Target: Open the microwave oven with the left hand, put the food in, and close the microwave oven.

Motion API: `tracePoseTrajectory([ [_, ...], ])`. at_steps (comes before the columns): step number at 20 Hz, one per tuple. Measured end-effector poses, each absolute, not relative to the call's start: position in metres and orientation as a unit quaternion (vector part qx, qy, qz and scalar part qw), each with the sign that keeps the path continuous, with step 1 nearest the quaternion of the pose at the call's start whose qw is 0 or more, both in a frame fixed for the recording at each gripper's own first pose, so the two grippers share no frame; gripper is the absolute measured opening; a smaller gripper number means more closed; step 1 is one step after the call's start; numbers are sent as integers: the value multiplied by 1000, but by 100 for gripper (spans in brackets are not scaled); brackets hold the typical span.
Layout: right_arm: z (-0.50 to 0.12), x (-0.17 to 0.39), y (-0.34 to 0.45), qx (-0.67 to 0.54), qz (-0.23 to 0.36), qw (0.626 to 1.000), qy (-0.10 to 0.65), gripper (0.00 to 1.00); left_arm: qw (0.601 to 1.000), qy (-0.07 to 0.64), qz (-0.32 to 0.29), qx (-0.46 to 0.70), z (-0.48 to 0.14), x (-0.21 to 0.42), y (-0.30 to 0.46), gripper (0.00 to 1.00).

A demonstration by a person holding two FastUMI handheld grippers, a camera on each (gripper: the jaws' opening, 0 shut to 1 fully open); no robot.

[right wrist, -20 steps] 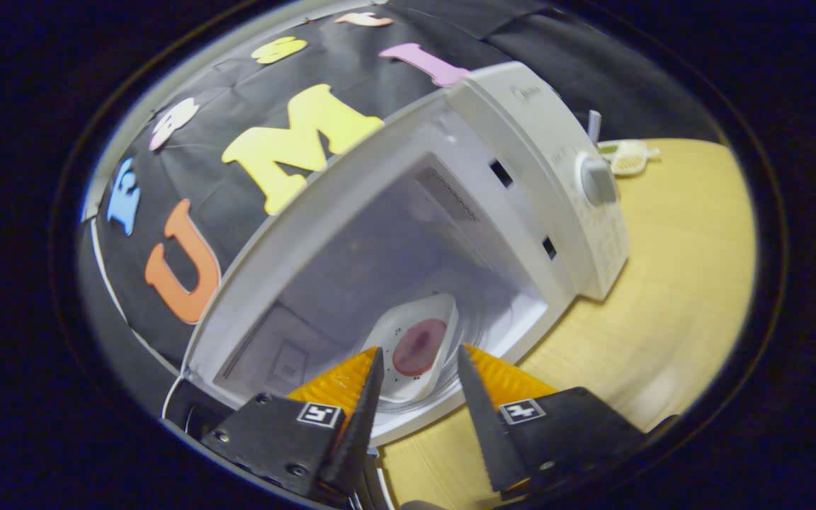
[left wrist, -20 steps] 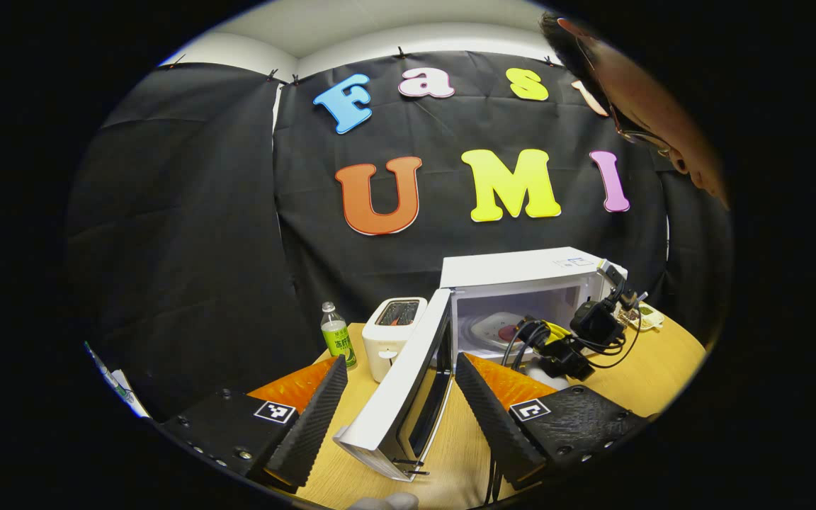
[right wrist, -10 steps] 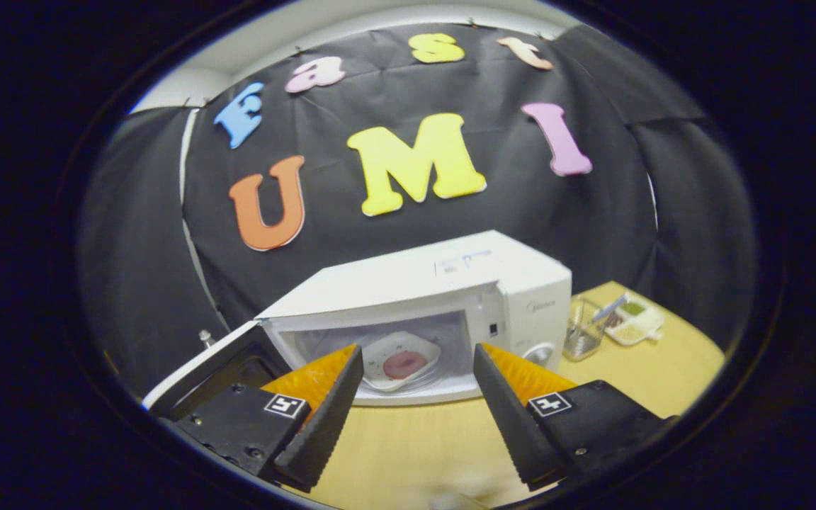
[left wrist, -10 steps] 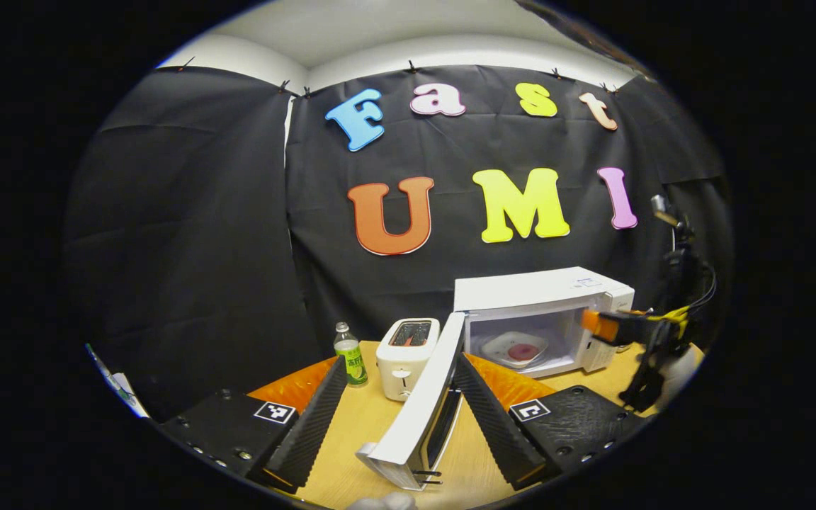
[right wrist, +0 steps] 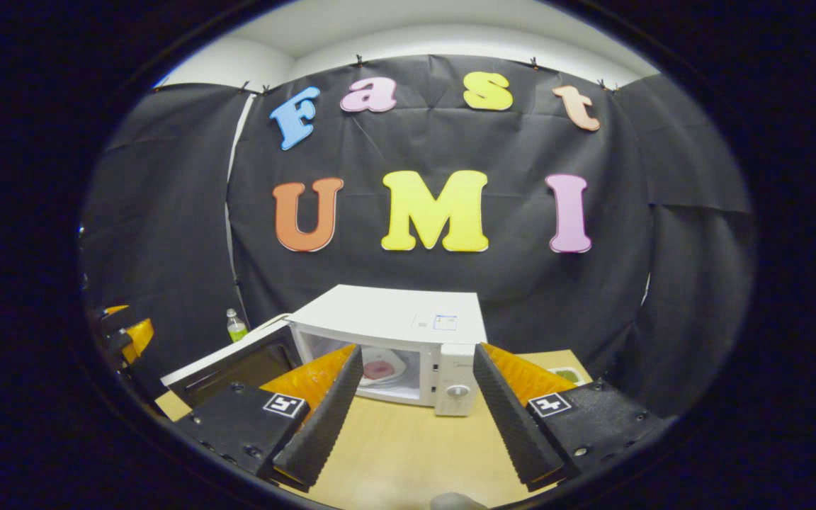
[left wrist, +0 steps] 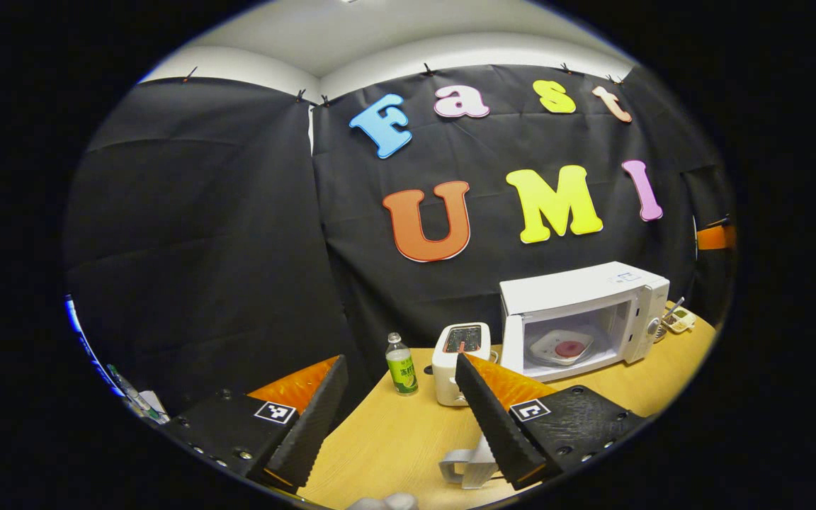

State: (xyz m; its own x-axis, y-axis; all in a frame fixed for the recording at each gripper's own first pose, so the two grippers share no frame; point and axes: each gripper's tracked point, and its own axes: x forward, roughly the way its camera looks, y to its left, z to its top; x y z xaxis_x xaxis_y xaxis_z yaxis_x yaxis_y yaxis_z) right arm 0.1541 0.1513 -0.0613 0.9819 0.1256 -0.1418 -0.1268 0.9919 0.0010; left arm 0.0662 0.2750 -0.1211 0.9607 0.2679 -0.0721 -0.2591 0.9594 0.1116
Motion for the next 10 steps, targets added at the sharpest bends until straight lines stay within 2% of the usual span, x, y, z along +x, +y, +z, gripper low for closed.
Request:
tracePoseTrajectory([
  [7,-59,115,121,15,20,996,84,99,988,38,142,41,-127,70,299,94],
  [8,-57,114,121,15,18,996,81,92,989,40,140,38,-131,72,297,93],
  [9,-57,113,120,14,16,996,83,99,990,44,132,33,-134,75,295,92],
  [10,-57,109,121,17,16,996,84,99,992,45,113,27,-138,77,289,73],
])
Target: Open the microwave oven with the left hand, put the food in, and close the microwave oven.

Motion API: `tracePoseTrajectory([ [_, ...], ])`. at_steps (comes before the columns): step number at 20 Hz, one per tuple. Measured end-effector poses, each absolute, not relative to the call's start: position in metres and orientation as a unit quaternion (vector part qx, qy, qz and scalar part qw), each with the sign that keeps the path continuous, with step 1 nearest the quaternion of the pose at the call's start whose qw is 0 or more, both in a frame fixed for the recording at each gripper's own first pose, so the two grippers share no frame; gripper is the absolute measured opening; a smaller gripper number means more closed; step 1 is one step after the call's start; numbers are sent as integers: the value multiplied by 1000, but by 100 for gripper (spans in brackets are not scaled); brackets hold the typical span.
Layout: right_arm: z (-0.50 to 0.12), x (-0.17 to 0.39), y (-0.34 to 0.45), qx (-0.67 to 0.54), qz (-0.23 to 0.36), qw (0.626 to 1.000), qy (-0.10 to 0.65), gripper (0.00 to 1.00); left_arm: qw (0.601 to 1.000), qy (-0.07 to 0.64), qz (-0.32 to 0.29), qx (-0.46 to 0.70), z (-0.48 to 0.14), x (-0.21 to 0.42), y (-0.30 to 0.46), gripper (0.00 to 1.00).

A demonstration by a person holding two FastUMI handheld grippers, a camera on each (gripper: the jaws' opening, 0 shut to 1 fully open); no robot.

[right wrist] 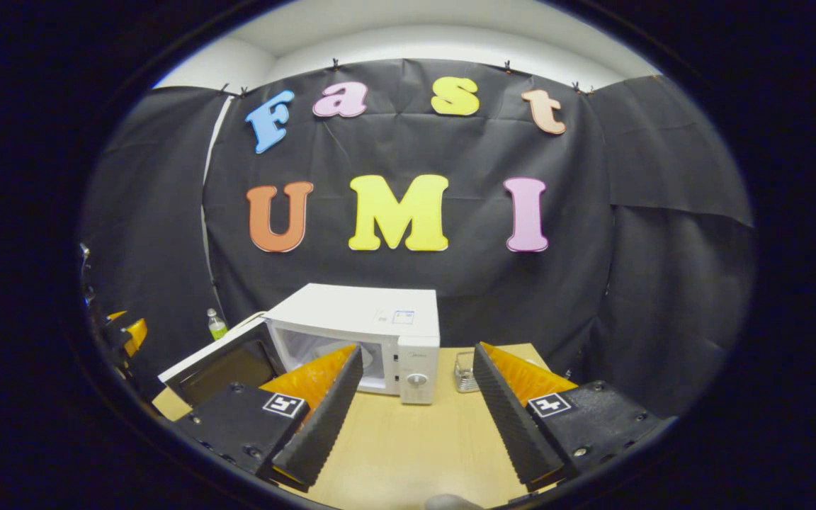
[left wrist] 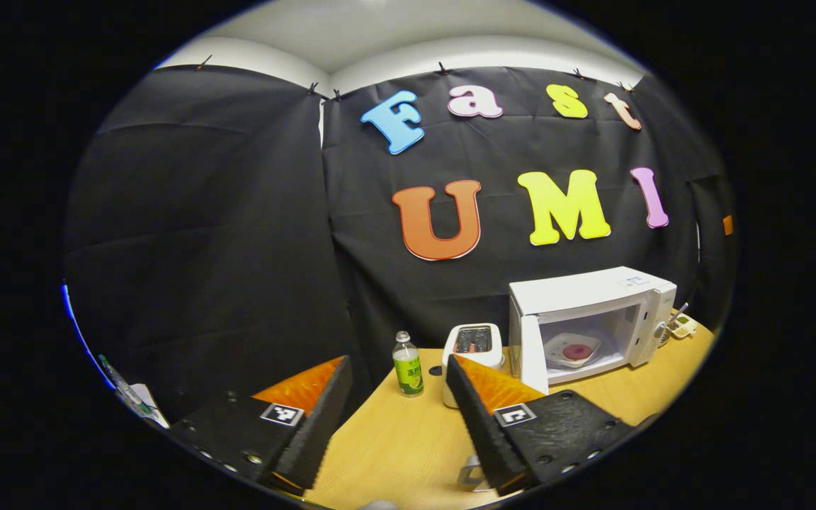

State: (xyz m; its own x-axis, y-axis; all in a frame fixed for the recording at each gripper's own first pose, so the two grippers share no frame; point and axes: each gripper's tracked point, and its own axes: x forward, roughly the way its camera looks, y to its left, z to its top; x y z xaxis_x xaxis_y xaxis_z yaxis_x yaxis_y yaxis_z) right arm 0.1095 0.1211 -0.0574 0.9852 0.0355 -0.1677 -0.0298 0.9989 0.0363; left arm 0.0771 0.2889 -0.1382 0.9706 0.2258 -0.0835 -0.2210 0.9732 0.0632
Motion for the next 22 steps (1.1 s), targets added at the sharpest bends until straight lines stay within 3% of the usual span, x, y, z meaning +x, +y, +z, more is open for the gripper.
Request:
tracePoseTrajectory([
  [4,-62,105,122,24,13,995,98,99,992,66,103,28,-168,84,299,0],
  [7,-63,102,120,21,6,994,109,99,990,95,100,16,-203,85,304,0],
  [8,-63,101,120,20,2,994,111,92,990,98,100,10,-213,86,307,0],
  [9,-63,101,120,19,-1,993,114,100,990,102,97,-2,-221,85,305,0],
  [22,-62,89,126,8,16,990,143,99,991,126,41,-15,-264,76,249,0],
])
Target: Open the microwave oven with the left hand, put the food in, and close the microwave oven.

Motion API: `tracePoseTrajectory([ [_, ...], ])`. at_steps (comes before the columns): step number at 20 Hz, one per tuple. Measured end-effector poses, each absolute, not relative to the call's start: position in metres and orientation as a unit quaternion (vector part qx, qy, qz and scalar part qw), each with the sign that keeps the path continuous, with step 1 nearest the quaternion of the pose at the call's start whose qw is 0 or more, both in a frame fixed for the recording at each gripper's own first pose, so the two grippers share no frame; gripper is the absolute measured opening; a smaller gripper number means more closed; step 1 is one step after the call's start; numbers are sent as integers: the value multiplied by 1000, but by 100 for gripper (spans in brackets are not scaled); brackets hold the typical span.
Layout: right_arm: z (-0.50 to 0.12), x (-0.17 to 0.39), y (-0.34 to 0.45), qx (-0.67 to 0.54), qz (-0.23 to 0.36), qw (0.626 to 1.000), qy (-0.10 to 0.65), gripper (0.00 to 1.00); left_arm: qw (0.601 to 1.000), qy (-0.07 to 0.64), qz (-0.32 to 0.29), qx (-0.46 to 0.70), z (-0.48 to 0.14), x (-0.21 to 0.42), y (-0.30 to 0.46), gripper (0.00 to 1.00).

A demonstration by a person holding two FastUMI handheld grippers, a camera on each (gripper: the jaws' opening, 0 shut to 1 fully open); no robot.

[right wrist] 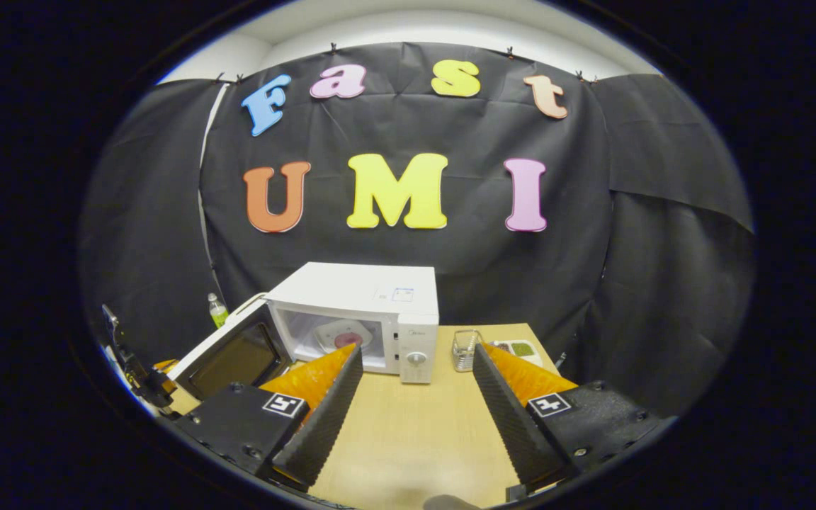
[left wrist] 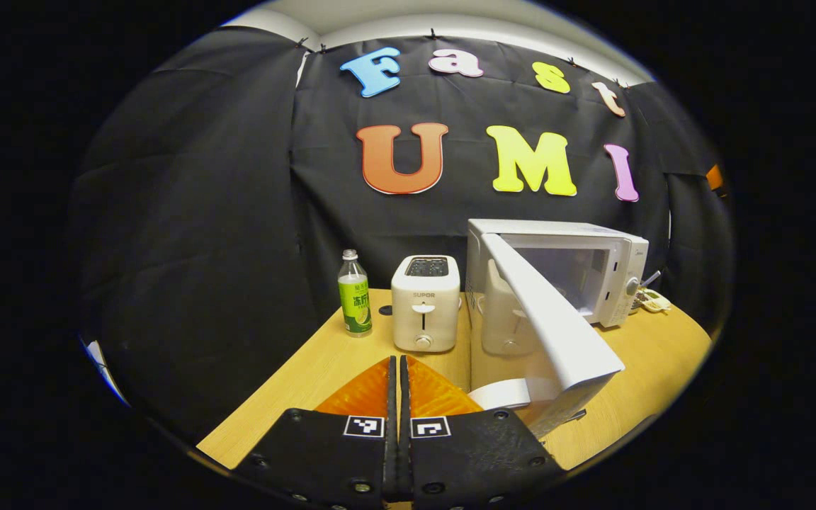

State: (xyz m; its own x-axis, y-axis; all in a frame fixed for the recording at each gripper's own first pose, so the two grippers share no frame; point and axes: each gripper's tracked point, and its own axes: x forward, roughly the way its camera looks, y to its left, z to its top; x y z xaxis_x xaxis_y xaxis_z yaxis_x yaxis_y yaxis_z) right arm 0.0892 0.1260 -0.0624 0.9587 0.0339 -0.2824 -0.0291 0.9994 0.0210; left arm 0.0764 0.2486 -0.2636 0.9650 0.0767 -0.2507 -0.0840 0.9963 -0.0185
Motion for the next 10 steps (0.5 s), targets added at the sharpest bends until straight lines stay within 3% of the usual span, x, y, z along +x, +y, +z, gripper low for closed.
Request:
tracePoseTrajectory([
  [10,-63,74,115,16,-2,989,144,99,989,130,-66,-40,-263,83,136,0],
])
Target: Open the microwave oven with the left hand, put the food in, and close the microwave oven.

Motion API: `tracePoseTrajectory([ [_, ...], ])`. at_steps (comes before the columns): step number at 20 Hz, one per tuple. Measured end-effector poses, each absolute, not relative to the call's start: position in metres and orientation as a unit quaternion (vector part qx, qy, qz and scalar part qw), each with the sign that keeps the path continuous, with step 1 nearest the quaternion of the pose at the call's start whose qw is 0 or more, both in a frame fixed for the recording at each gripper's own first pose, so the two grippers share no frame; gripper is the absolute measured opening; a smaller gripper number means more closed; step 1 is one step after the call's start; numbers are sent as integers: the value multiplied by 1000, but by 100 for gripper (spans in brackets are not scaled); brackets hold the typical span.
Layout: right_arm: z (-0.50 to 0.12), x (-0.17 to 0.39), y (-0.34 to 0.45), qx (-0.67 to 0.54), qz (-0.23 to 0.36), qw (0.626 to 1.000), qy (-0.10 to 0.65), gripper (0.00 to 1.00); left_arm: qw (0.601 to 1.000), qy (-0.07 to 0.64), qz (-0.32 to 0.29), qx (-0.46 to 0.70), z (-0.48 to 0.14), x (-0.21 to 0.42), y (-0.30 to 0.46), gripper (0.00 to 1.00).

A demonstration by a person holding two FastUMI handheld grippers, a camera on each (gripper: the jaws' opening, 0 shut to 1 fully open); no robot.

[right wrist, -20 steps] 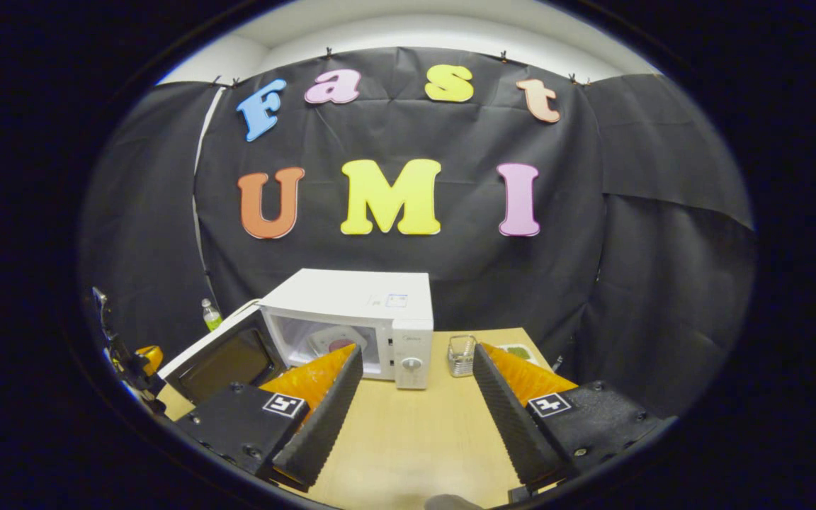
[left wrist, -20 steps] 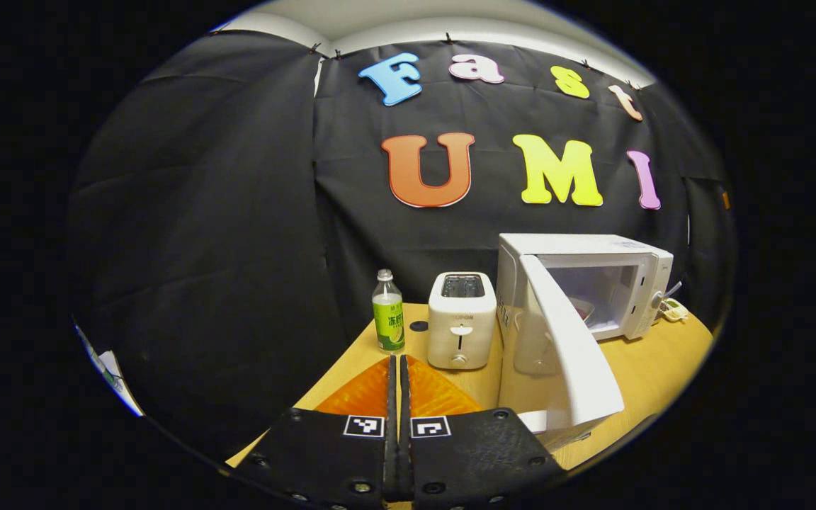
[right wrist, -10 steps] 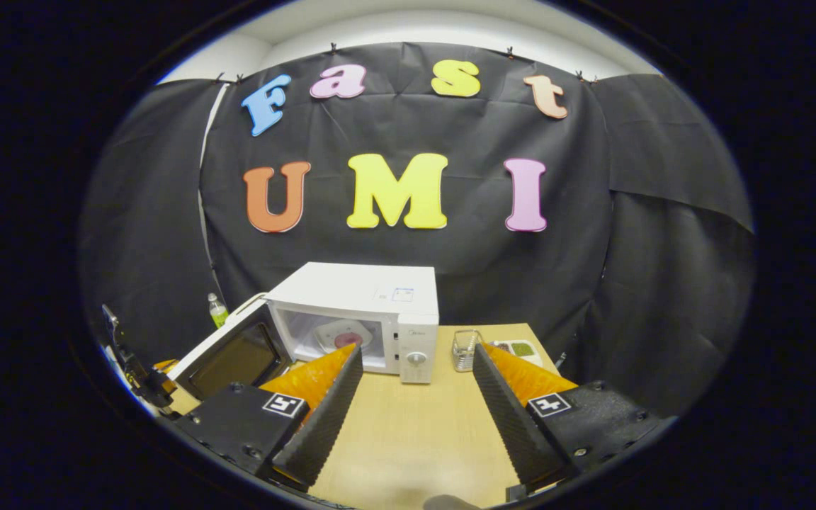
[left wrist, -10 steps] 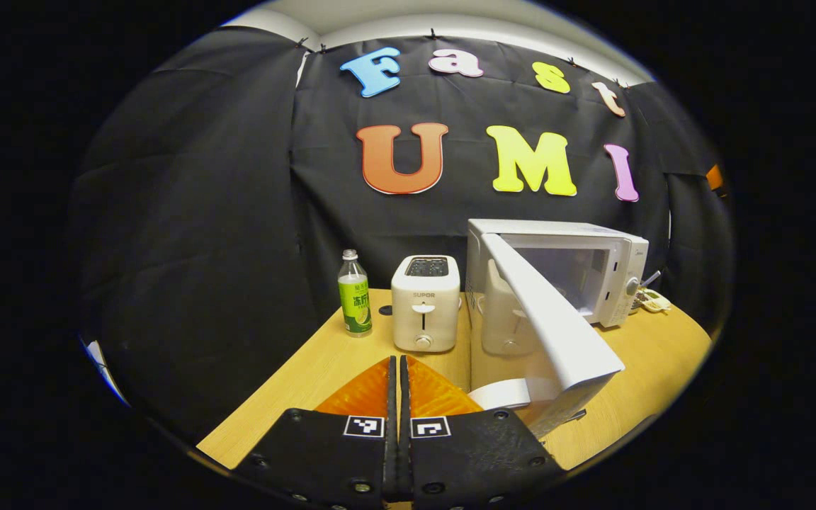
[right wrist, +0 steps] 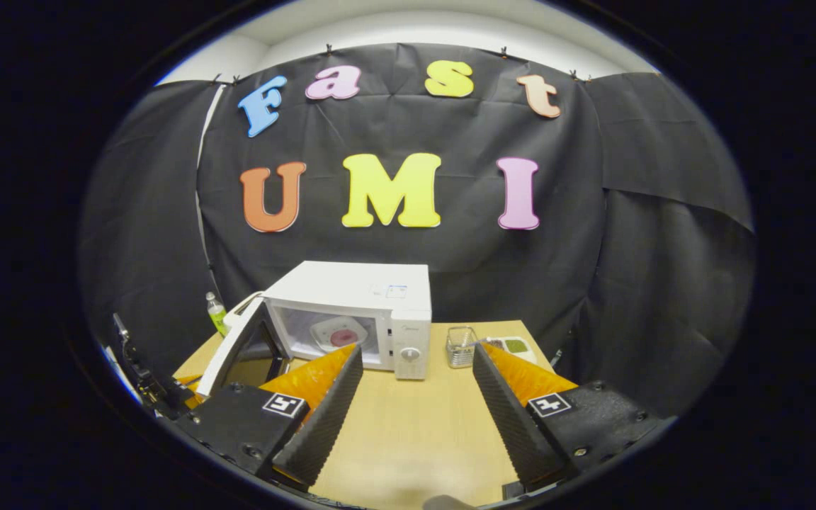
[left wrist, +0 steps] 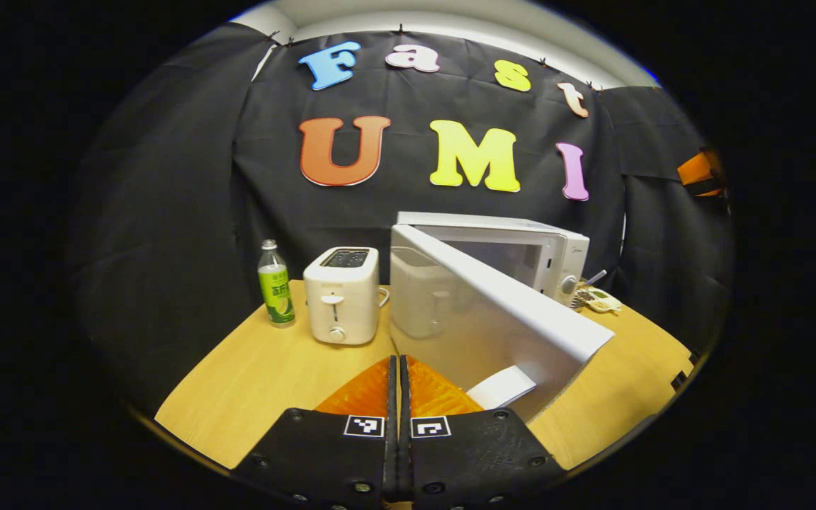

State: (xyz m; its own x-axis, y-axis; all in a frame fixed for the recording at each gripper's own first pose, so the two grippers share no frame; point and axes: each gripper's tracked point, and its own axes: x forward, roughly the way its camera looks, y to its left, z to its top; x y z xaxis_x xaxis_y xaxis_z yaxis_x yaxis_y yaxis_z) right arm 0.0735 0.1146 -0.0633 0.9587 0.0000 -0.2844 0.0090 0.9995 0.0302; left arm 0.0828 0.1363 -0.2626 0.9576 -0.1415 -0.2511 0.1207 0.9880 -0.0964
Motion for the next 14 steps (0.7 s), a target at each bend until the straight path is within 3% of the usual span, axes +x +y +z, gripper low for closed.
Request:
tracePoseTrajectory([
  [1,-64,72,113,18,-4,989,145,99,988,130,-76,-40,-262,82,125,0],
  [2,-66,70,113,20,-6,989,146,99,987,131,-85,-41,-262,82,115,11],
  [3,-67,68,112,18,-9,989,148,99,986,129,-93,-43,-259,82,105,11],
  [4,-68,67,109,16,-11,989,149,99,985,129,-101,-46,-259,83,95,0],
  [7,-70,61,103,19,-20,988,154,99,983,129,-119,-53,-257,88,73,0],
  [8,-71,60,100,19,-23,987,155,99,982,130,-125,-54,-255,89,64,11],
  [9,-71,58,96,18,-27,987,155,99,981,129,-132,-52,-254,90,57,11],
  [10,-72,56,94,18,-30,987,155,99,981,127,-139,-49,-253,94,49,0],
  [14,-72,47,80,20,-48,986,157,99,978,128,-157,-47,-252,109,23,0],
])
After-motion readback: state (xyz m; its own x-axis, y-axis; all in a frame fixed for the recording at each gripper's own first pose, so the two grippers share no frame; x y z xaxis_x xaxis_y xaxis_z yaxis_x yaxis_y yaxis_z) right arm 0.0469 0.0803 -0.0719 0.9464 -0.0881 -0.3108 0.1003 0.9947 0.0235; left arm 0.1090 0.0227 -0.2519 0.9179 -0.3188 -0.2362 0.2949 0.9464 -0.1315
